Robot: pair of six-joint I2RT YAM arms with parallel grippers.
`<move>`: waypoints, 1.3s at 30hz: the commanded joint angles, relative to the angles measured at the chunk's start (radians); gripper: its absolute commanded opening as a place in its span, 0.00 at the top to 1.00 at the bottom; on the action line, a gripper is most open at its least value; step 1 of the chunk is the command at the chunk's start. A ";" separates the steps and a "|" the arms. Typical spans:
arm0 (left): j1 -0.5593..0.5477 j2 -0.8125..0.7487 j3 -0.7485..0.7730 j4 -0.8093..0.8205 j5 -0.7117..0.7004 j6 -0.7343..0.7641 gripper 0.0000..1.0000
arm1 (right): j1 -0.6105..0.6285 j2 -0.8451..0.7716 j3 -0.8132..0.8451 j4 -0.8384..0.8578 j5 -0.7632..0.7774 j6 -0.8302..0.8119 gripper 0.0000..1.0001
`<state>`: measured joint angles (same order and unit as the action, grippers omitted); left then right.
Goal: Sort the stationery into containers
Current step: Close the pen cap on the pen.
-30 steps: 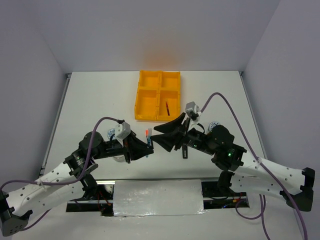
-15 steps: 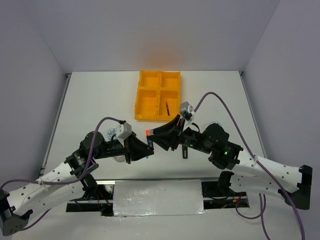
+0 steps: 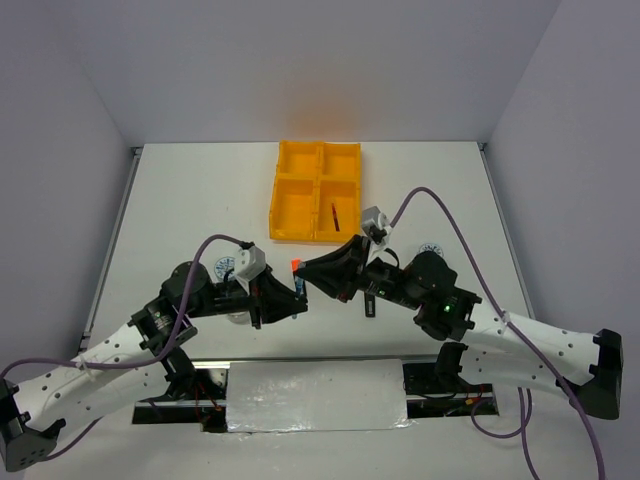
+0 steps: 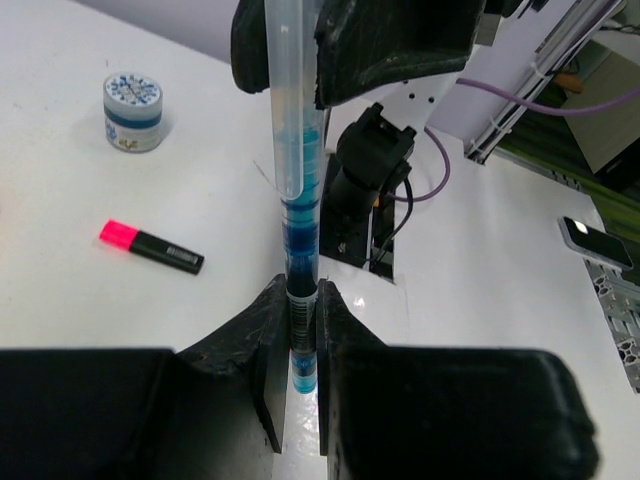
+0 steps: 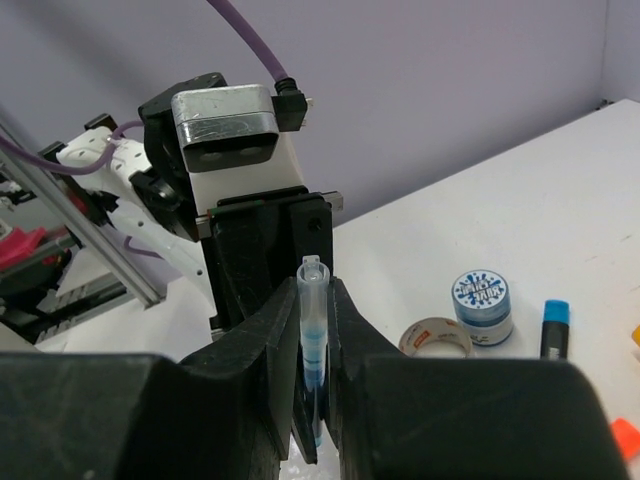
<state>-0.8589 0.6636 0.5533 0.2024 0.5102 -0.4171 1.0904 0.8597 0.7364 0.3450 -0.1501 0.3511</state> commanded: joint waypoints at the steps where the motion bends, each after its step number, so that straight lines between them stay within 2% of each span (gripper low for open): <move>1: 0.003 -0.013 0.092 0.014 -0.025 0.040 1.00 | 0.005 0.004 -0.104 0.084 -0.031 0.031 1.00; 7: 0.012 0.014 0.241 -0.060 -0.067 0.109 1.00 | 0.032 0.064 -0.332 0.227 -0.034 0.091 1.00; 9: 0.047 0.028 0.261 -0.048 -0.050 0.107 1.00 | 0.052 0.081 -0.371 0.249 -0.022 0.104 1.00; 11: 0.099 0.042 0.246 0.023 0.037 0.072 1.00 | 0.075 0.093 -0.411 0.273 -0.008 0.117 1.00; 12: 0.159 0.051 0.237 0.063 0.080 0.016 1.00 | 0.080 0.091 -0.422 0.276 -0.002 0.120 1.00; 13: 0.176 0.063 0.225 0.098 0.137 -0.006 1.00 | 0.083 0.084 -0.422 0.266 0.004 0.121 1.00; 16: 0.176 0.106 0.212 0.130 0.169 -0.020 1.00 | 0.085 0.030 -0.402 0.203 0.033 0.117 1.00; 18: 0.158 0.084 0.175 0.132 0.146 -0.012 1.00 | 0.083 -0.025 -0.378 0.175 0.053 0.108 0.91; 22: 0.146 0.027 0.088 0.124 0.108 -0.014 1.00 | 0.083 -0.080 -0.312 0.083 0.086 0.081 0.90; 23: 0.138 0.021 0.076 0.126 0.103 -0.012 1.00 | 0.083 -0.083 -0.299 0.075 0.087 0.077 0.83; 28: 0.081 0.005 0.037 0.089 0.042 0.017 1.00 | 0.083 -0.090 -0.221 0.045 0.101 0.063 0.73; 32: 0.070 0.013 0.016 0.097 0.034 0.015 1.00 | 0.083 -0.100 -0.181 0.045 0.099 0.055 0.57; 39: 0.054 0.030 -0.015 0.132 0.034 0.000 1.00 | 0.083 -0.096 -0.147 0.063 0.107 0.052 0.52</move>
<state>-0.7933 0.6914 0.5491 0.2470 0.5549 -0.4023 1.1671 0.7708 0.5262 0.3870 -0.0338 0.4217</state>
